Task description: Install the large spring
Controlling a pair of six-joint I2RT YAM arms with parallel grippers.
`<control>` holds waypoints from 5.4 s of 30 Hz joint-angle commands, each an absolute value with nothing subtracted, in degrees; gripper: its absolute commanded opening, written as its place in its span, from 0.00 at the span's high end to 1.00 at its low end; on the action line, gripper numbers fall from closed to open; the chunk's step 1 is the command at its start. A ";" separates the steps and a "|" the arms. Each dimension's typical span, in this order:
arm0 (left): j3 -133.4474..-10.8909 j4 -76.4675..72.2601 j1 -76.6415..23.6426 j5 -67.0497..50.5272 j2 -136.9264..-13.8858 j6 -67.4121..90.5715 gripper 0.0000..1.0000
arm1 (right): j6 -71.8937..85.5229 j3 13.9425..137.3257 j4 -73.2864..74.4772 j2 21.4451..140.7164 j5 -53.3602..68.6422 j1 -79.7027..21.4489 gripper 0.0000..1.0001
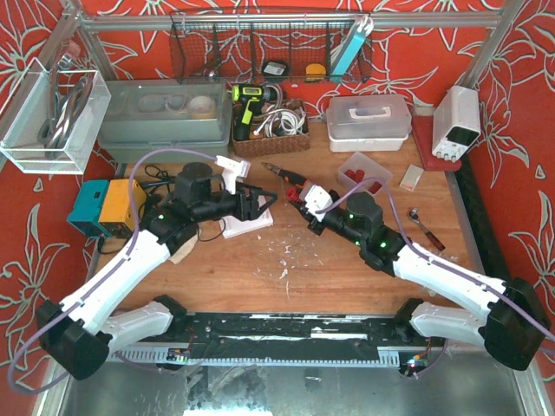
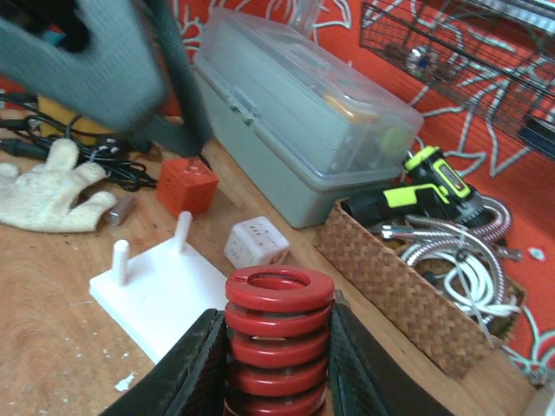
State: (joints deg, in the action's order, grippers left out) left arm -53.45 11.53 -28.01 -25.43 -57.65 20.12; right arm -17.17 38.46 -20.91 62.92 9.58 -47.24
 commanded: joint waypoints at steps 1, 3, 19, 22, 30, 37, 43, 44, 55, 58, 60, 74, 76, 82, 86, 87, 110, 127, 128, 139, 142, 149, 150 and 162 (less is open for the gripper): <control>-56.02 13.33 -27.86 -33.01 -61.03 16.74 0.31 | -20.04 37.91 -24.97 61.93 9.70 -49.85 0.88; -56.69 13.62 -28.01 -33.64 -61.71 16.05 0.28 | -20.49 38.13 -24.71 62.29 9.45 -50.70 0.87; -57.77 15.50 -29.61 -33.83 -65.44 15.12 0.33 | -21.97 39.19 -24.02 64.27 6.72 -53.59 0.87; -57.81 15.73 -29.86 -34.07 -66.17 15.18 0.34 | -22.15 39.43 -23.80 64.23 6.26 -53.82 0.87; -57.47 15.06 -30.49 -35.01 -68.06 16.04 0.40 | -22.52 39.33 -23.93 64.51 6.15 -54.33 0.88; -56.34 13.20 -31.07 -36.61 -69.19 17.40 0.49 | -22.96 39.44 -24.44 65.50 6.38 -54.89 0.87; -55.91 12.75 -31.27 -37.28 -69.64 17.68 0.68 | -23.64 39.53 -24.06 66.09 6.12 -55.46 0.87; -55.93 13.01 -31.24 -37.48 -69.76 17.69 0.71 | -23.70 39.53 -24.15 66.09 5.94 -55.47 0.87; -56.77 15.55 -31.20 -31.44 -68.61 17.10 1.00 | -17.06 39.38 -19.80 64.84 2.77 -55.46 0.55; -57.48 16.28 -30.97 -28.13 -68.21 17.03 1.00 | -9.56 38.26 -16.87 61.41 -2.11 -55.46 0.43; -58.17 17.37 -30.57 -25.50 -68.12 16.50 1.00 | -5.96 37.89 -12.91 58.71 -5.11 -55.51 0.30; -59.31 28.51 -28.83 6.75 -71.61 13.10 1.00 | 12.61 35.38 2.09 52.26 -29.45 -54.85 0.01; -59.96 31.13 -28.70 11.43 -72.84 13.61 1.00 | 13.69 32.54 -0.75 52.66 -29.51 -54.45 0.01; -61.77 31.67 -23.68 14.66 -75.33 14.17 1.00 | 14.85 30.90 -2.17 54.49 -28.56 -53.75 0.01; -64.82 33.44 -19.57 14.42 -78.56 14.15 1.00 | 15.25 30.82 -2.72 56.27 -28.37 -53.59 0.01; -65.03 33.23 -18.76 14.12 -79.00 14.29 1.00 | 15.45 31.02 -2.49 56.78 -28.68 -53.60 0.01; -64.87 29.14 -13.92 10.45 -86.06 14.56 1.00 | 15.56 31.64 -1.09 56.60 -28.32 -52.95 0.01; -65.96 29.48 -13.62 8.67 -91.82 14.93 0.93 | 15.38 31.78 -0.81 55.90 -26.81 -52.88 0.01; -66.19 29.59 -13.58 8.48 -92.18 14.98 0.90 | 15.41 31.67 -0.95 55.76 -26.81 -52.76 0.01; -67.76 30.78 -13.62 8.35 -93.95 15.29 0.48 | 15.27 31.82 -0.85 55.87 -27.10 -52.70 0.01; -67.84 30.97 -13.62 7.90 -92.97 15.55 0.40 | 15.59 31.60 -0.88 55.90 -27.68 -52.62 0.01; -66.17 26.67 -14.37 -0.40 -85.03 16.82 0.19 | 19.13 33.22 2.58 55.85 -30.08 -50.04 0.01; -65.19 24.87 -14.78 -2.06 -83.27 16.91 0.10 | 20.20 33.34 3.10 55.94 -29.92 -49.06 0.01; -37.35 -11.30 -26.95 -11.70 -60.63 22.82 0.00 | 24.99 44.83 17.77 62.52 -23.78 -34.33 0.15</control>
State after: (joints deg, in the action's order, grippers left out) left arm -44.93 4.38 -24.49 -7.84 -64.14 20.34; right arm 23.24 39.31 10.83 59.05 -24.32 -37.17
